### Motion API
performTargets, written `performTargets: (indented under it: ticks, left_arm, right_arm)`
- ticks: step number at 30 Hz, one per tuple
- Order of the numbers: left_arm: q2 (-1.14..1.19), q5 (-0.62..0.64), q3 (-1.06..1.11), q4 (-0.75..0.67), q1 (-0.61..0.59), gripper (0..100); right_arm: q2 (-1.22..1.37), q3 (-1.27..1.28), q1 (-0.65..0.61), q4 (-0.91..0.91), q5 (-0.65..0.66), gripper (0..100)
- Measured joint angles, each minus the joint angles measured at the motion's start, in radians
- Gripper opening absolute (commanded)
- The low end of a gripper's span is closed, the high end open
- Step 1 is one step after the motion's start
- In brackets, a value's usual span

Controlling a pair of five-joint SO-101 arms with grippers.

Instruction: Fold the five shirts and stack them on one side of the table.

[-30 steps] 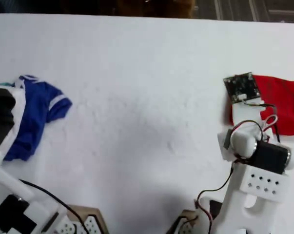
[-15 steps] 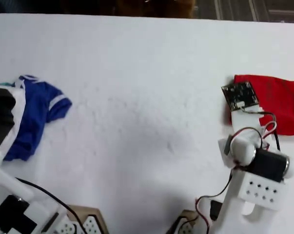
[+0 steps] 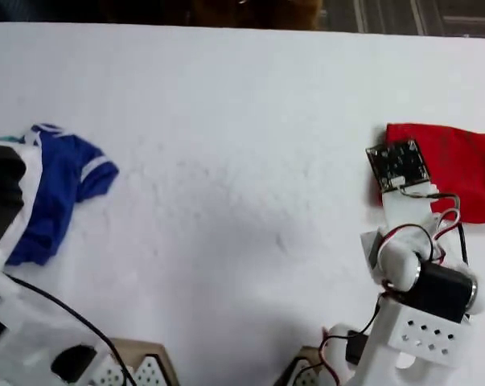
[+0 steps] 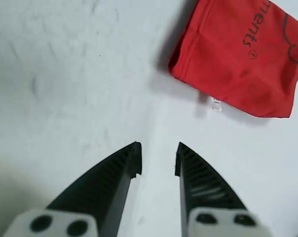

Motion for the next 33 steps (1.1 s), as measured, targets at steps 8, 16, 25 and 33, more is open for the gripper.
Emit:
performTargets:
  ticks: [8, 16, 25, 33]
  left_arm:
    - [0.371, 0.006, -0.295, 0.107, 0.109, 1]
    - [0.572, 0.187, -0.661, 0.364, 0.172, 2]
    - [0.390, 0.224, -0.789, 0.457, 0.371, 2]
    - [-0.249, 0.224, -0.489, 0.457, 0.810, 2]
  right_arm:
    - [0.000, 0.000, 0.000, 0.000, 0.000, 12.0]
    - [0.000, 0.000, 0.000, -0.048, 0.000, 12.0]
    - [0.000, 0.000, 0.000, -0.048, 0.000, 12.0]
    - [0.000, 0.000, 0.000, -0.048, 0.000, 12.0]
